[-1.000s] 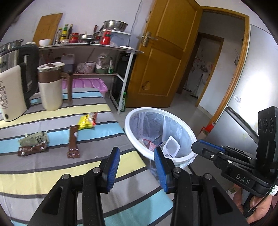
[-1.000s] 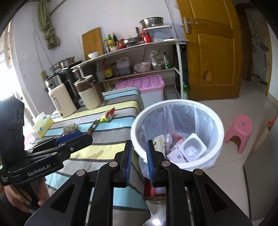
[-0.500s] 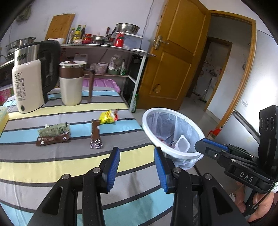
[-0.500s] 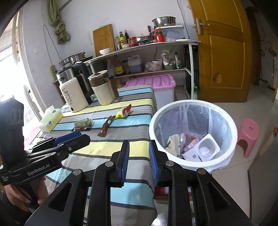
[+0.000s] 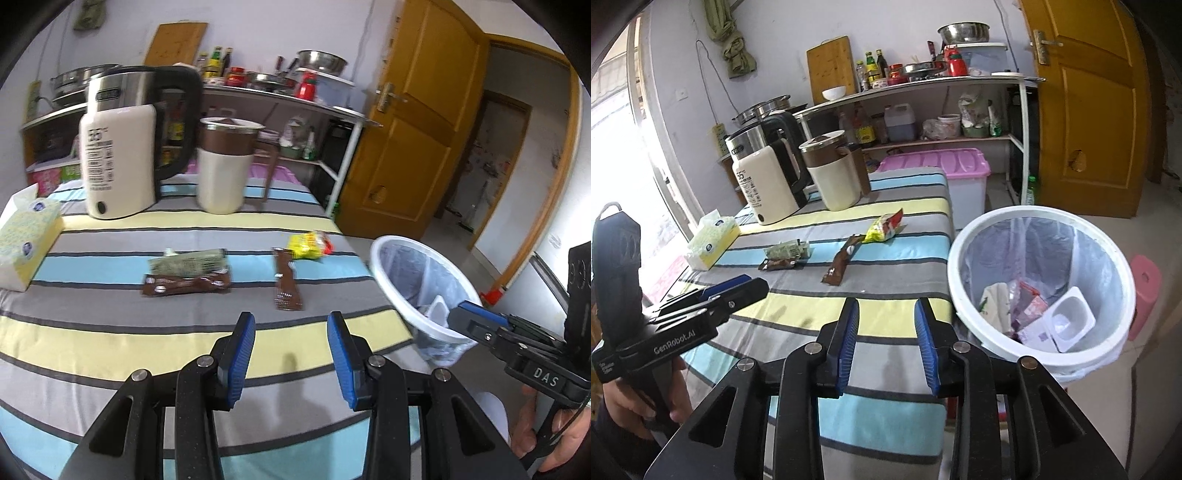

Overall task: Collect trash
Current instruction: 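Move both grippers back to the table toward the brown chocolate bar wrappers, then grasp a brown chocolate bar wrapper with the right gripper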

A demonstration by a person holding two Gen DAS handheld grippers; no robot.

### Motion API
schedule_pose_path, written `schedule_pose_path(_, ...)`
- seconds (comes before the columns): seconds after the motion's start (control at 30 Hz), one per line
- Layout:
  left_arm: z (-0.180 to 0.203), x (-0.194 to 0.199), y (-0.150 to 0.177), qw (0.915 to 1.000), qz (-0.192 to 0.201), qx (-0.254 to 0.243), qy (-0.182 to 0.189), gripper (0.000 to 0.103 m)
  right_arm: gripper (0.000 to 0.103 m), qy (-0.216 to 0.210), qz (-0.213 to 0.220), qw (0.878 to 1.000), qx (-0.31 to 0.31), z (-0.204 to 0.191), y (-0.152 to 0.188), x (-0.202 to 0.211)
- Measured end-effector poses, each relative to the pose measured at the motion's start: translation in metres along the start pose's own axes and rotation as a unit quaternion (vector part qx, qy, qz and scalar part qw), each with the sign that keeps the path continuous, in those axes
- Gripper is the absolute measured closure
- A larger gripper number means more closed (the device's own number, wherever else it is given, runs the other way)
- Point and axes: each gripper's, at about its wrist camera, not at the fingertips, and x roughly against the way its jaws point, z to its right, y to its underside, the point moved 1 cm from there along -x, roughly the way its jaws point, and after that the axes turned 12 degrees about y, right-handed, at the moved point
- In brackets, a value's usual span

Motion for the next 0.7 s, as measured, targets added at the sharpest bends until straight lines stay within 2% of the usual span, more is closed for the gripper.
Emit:
schedule_pose_path(0.43, -0.046, -0.001, -0.014, 0.9988, 0.007, 0.025, -0.043, 0.062, 0.071, -0.021, -0.02, 0.999, 0.015, -0.021, -0.013, -0.032)
schedule_pose_path(0.7, -0.081, -0.011, -0.024, 0.9978, -0.006, 0.026, -0.061, 0.062, 0.071, -0.031, -0.041, 0.998, 0.024, -0.042, -0.017, -0.06)
